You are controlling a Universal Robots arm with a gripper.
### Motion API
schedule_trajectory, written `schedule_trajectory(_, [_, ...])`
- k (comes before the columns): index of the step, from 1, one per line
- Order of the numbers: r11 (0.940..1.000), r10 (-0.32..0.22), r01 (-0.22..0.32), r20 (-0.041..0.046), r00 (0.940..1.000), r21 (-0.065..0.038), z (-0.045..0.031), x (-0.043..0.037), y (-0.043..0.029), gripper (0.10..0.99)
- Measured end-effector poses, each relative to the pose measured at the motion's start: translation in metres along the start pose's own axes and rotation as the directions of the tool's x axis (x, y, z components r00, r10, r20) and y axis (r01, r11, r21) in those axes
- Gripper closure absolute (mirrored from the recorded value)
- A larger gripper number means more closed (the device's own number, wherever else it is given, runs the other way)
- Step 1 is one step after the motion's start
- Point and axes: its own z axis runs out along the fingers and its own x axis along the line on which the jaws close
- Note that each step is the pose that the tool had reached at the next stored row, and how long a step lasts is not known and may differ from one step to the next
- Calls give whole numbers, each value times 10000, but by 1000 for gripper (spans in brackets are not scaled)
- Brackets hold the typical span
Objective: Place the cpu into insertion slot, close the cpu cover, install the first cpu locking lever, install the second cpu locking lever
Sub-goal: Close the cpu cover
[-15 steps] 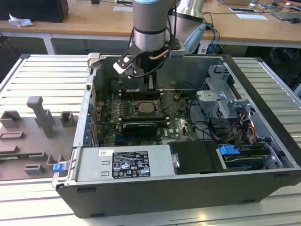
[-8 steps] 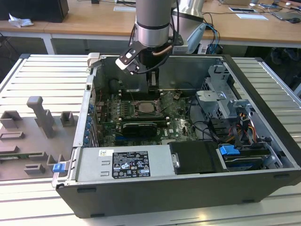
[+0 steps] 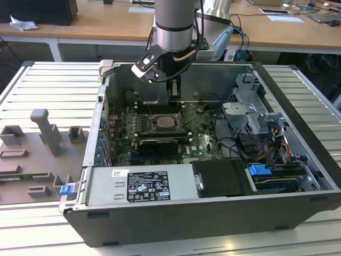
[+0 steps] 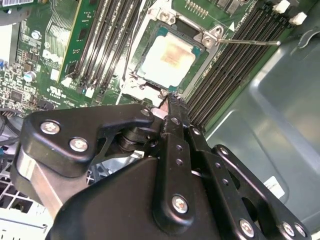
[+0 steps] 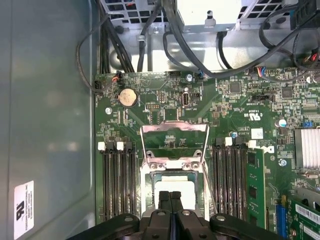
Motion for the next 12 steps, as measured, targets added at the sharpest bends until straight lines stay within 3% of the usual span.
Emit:
schedule_trajectory(7, [10000,0,0,-1,10000,2,7,3,90,980])
schedule_trajectory(12, [10000,0,0,2,10000,3,-4,4,93,980])
